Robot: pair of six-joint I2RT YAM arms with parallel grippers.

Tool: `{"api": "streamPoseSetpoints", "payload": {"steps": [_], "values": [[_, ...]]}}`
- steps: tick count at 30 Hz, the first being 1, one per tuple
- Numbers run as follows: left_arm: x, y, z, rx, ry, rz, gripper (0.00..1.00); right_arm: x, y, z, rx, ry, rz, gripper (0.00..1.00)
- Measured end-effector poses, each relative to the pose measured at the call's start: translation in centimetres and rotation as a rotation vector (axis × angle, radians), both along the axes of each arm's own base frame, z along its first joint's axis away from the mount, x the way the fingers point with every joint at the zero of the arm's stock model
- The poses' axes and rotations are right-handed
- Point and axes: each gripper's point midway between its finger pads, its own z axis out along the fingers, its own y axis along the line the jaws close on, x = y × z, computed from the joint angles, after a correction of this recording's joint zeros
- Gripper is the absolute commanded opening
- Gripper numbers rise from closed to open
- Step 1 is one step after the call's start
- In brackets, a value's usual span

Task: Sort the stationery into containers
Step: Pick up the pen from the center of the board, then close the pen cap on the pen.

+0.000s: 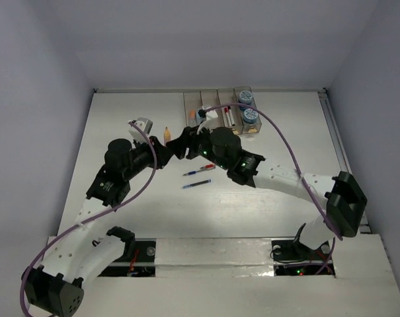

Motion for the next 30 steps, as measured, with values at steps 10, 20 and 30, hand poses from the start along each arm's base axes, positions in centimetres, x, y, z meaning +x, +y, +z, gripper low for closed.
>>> {"api": "streamPoseSetpoints", "payload": {"steps": [10,20,30], "values": [[0.0,0.8,0.9,0.017,-0.054,0.022,0.00,3.0,-10.4,2.3,-0.111,-0.178,-0.016,0.33],[-0.6,1.3,2.3,0.007,-0.104,0.027,0.00,9.2,-13.8,-15.8,-0.551,0.131,-0.096,0.46],[-1.0,1.2,2.6,0.000,-0.116,0.011,0.00,13.2,-15.9,-22.4,-0.700,0.253,-0.322,0.65]]}}
